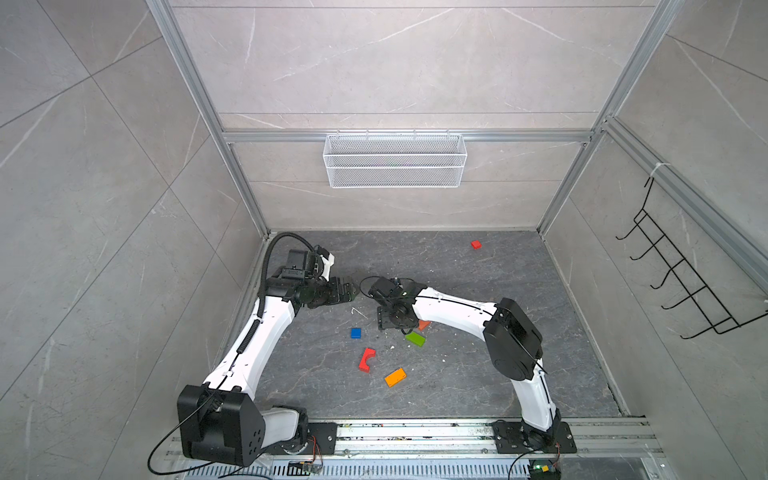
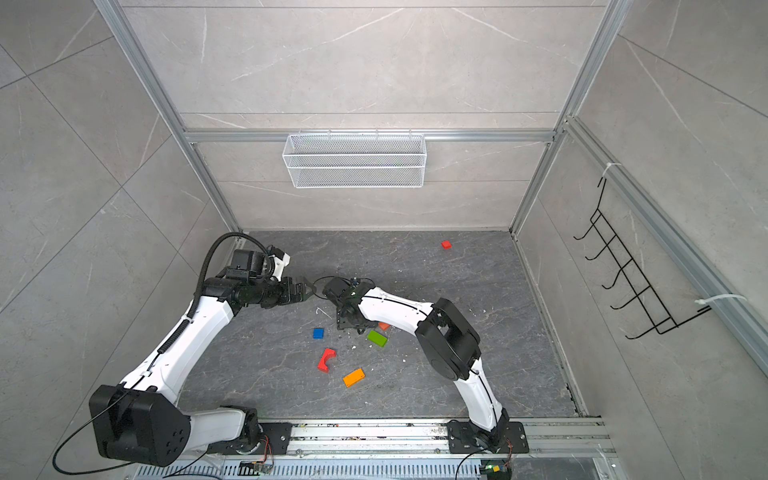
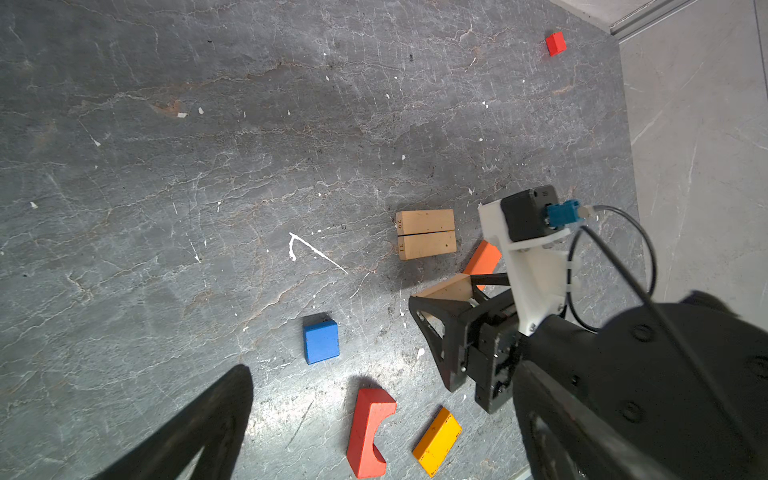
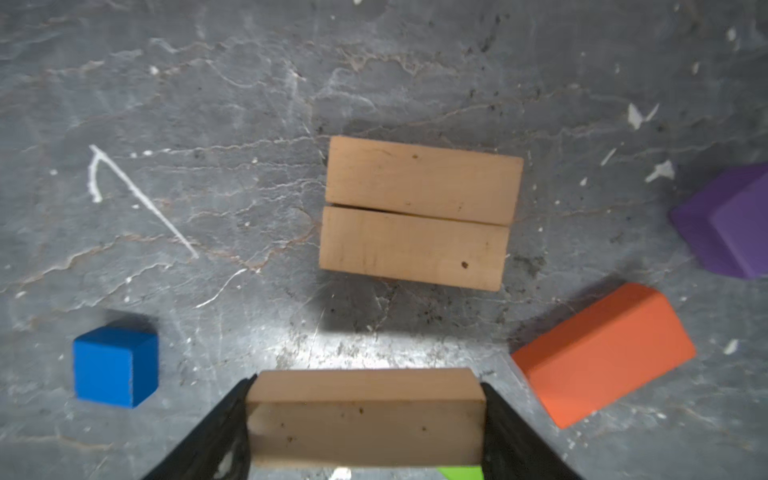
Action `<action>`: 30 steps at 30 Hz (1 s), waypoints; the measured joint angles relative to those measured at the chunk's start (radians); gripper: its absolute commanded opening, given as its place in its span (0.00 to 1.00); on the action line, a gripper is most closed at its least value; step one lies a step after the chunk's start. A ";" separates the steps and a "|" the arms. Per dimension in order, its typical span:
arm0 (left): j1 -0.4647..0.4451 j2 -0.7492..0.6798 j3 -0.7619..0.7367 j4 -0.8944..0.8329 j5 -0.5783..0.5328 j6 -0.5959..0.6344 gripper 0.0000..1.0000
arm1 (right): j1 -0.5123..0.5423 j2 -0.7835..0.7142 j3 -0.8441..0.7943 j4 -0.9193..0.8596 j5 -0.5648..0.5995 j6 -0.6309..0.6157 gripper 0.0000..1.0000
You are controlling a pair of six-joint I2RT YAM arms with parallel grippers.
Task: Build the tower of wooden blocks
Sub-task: 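Lift the wood bar and carry it with the right gripper to the stack, then lower the held wood bar onto the two-bar stack with the right gripper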
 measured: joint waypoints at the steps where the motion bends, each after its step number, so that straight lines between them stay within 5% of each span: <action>1: 0.000 0.000 0.000 0.000 0.000 0.000 1.00 | 0.000 0.006 0.000 -0.002 0.000 0.005 0.63; 30: 0.000 0.000 0.000 0.000 0.000 0.000 1.00 | -0.004 0.045 -0.015 0.001 -0.013 0.001 0.89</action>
